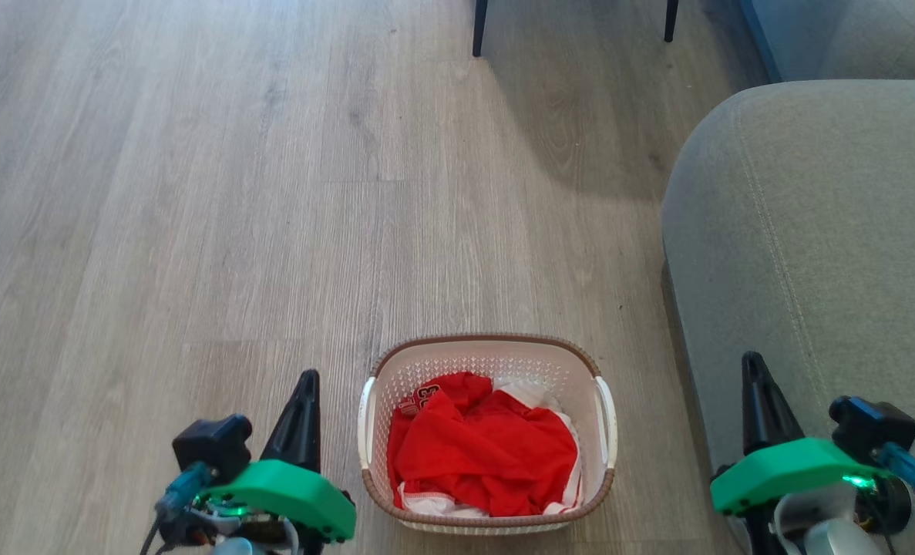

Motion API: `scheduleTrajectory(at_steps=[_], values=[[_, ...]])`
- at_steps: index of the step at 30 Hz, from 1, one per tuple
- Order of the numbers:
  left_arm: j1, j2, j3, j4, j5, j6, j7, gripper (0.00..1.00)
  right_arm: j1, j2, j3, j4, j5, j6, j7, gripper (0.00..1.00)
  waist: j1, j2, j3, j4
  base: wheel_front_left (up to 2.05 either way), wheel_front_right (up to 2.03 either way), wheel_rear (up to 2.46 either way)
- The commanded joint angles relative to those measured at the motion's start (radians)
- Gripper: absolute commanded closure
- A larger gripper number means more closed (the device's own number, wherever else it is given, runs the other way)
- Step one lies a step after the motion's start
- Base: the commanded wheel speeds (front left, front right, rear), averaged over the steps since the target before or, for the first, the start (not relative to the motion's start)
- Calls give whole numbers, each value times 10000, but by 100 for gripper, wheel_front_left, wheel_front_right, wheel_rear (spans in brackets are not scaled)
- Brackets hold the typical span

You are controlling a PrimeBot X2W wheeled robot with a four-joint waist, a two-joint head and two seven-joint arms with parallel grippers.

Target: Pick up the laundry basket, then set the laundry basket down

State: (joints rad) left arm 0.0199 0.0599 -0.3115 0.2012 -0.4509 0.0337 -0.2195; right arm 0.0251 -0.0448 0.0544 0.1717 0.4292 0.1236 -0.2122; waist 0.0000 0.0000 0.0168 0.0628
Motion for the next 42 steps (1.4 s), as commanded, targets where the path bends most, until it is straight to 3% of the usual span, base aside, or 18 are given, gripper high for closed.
scheduleTrajectory(at_steps=[1, 42], values=[[-526, 88, 223, -279, -383, -102, 77, 100, -481, -151, -79, -275, 403, 12, 75, 100, 0, 0, -3, -13, 0, 0, 0], [-796, 218, 1486, -21, -4898, -695, 1096, 100, -788, -266, -481, 96, 4937, 34, 1121, 100, 0, 0, -54, -248, 0, 0, 0]])
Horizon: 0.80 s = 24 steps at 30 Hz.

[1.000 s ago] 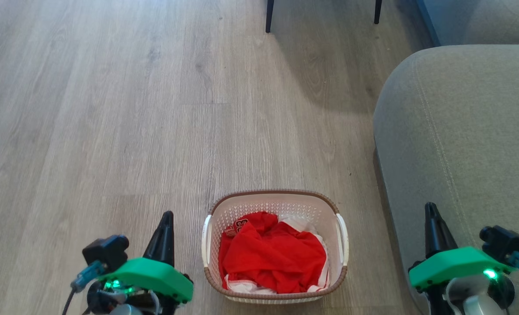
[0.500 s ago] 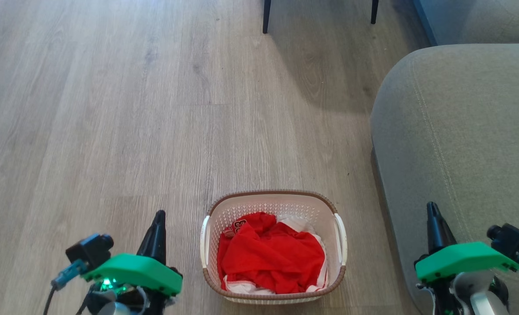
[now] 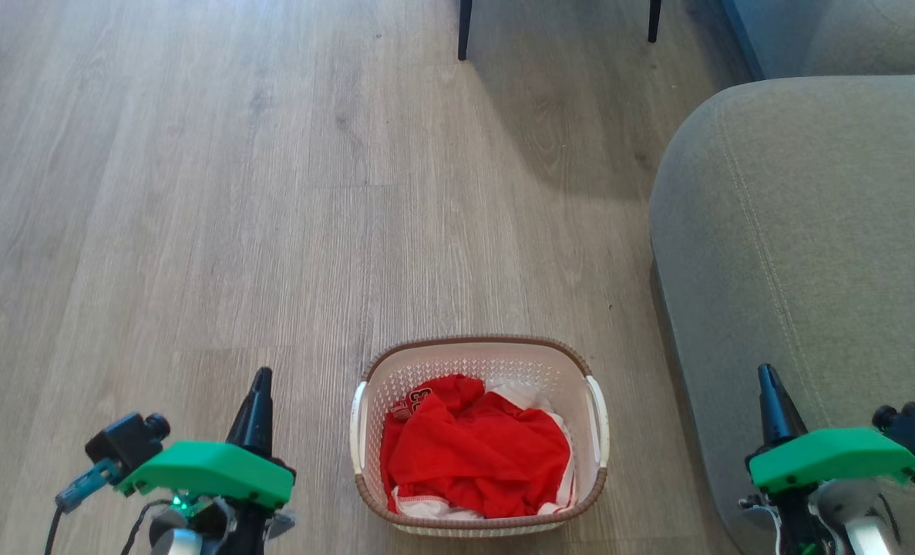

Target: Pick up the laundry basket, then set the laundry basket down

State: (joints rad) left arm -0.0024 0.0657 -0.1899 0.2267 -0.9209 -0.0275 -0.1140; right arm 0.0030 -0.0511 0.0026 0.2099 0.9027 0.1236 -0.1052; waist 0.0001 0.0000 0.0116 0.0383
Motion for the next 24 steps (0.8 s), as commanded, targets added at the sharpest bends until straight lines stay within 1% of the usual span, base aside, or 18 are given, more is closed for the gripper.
scheduleTrajectory(at_steps=[1, 9, 11, 24], values=[[-579, 162, 305, -270, -309, -98, 69, 100, -575, -205, 25, -276, 315, 35, 79, 100, 0, 0, -2, -9, 0, 0, 0], [-640, 171, 618, -210, -1303, -230, 321, 100, -646, -215, -88, -191, 1318, 40, 333, 100, 0, 0, -14, -62, 0, 0, 0], [-640, 171, 618, -210, -1303, -230, 321, 100, -646, -215, -88, -191, 1318, 40, 333, 100, 0, 0, -14, -62, 0, 0, 0], [-736, 175, 1116, -115, -2834, -436, 724, 100, -756, -223, -273, -58, 2866, 48, 734, 100, 0, 0, -32, -144, 0, 0, 0]])
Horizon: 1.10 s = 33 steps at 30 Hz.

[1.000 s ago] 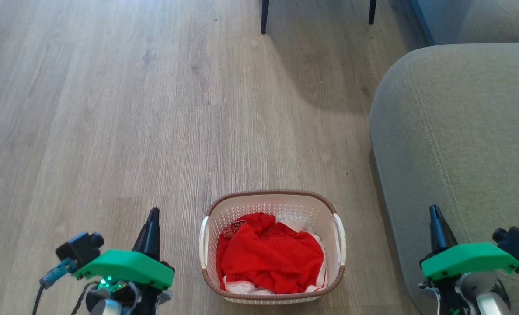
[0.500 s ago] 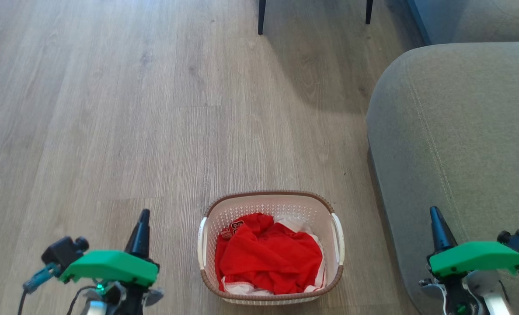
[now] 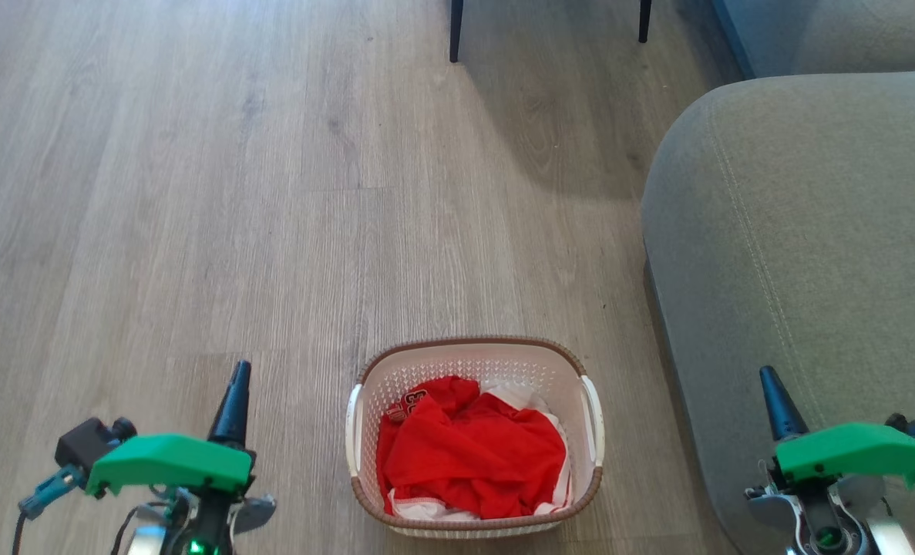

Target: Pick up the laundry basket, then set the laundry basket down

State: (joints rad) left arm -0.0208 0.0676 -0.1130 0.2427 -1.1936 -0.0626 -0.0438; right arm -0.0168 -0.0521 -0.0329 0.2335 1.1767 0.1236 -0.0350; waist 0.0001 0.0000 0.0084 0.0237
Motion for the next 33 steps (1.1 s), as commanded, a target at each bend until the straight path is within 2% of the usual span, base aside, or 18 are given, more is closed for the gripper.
scheduleTrajectory(at_steps=[1, 33], values=[[-560, 156, 384, -268, -216, -99, 52, 100, -566, -214, 68, -284, 236, 49, 62, 100, 0, 0, -1, -4, 0, 0, 0], [-778, 133, 1535, -54, -3573, -555, 981, 100, -814, -207, -378, 13, 3639, 66, 981, 100, -1, 0, -41, -186, 0, 0, 0]])
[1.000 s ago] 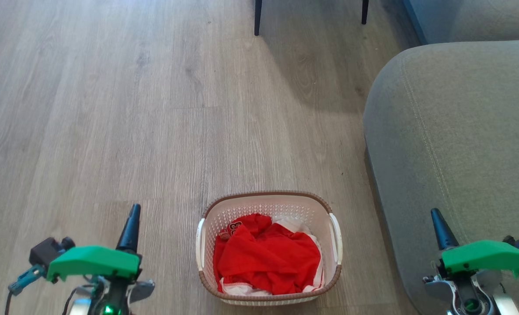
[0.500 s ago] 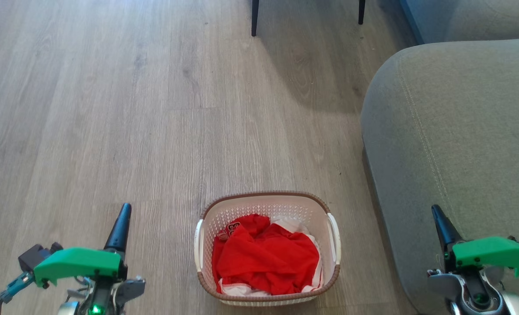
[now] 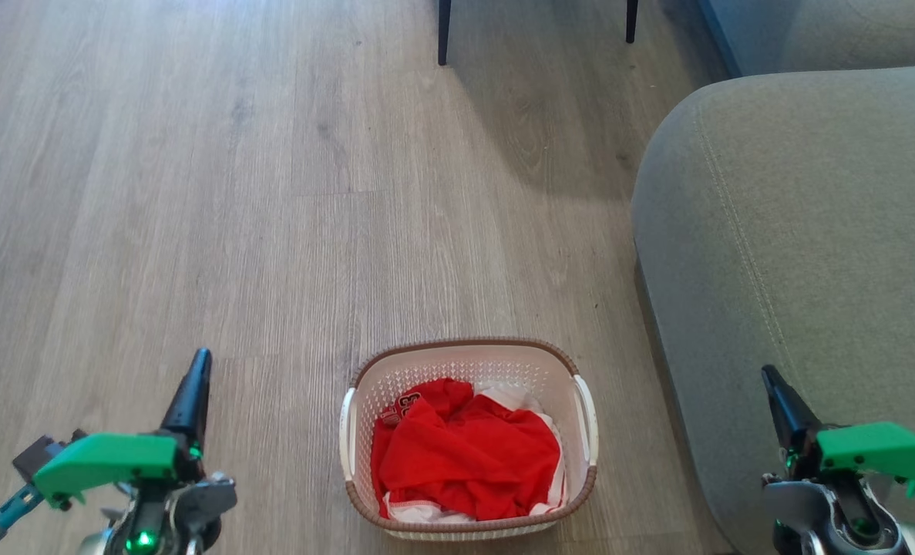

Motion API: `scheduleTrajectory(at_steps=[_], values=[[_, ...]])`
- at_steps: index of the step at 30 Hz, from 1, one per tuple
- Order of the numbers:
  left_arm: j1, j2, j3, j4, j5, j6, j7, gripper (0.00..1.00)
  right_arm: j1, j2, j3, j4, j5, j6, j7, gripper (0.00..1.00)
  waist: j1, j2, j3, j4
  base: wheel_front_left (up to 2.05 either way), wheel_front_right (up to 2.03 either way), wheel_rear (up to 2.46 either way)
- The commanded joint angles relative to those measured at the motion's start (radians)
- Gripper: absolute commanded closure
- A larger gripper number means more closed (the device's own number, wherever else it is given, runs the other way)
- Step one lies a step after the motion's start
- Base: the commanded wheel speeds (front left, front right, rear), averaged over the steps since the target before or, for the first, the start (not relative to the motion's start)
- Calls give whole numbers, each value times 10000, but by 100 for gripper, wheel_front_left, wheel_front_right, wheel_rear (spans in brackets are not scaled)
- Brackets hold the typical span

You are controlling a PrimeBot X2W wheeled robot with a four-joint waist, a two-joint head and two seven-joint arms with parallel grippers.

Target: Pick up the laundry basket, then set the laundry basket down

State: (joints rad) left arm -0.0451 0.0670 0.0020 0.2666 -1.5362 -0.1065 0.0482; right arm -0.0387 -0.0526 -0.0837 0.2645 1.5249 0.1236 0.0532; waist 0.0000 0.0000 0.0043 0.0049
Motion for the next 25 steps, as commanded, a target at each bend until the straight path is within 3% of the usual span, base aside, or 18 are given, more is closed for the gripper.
scheduleTrajectory(at_steps=[1, 9, 25], values=[[-541, 137, 423, -287, -254, -131, 91, 100, -604, -200, 115, -288, 266, 67, 129, 100, 0, 0, -2, -5, 0, 0, 0], [-595, 125, 712, -234, -1063, -242, 324, 100, -665, -194, 0, -216, 1088, 71, 358, 100, 0, 0, -11, -49, 0, 0, 0], [-600, 75, 782, -230, -1003, -242, 381, 100, -670, -154, -56, -212, 1041, 71, 403, 100, 0, 0, -11, -49, 0, 0, 0]])
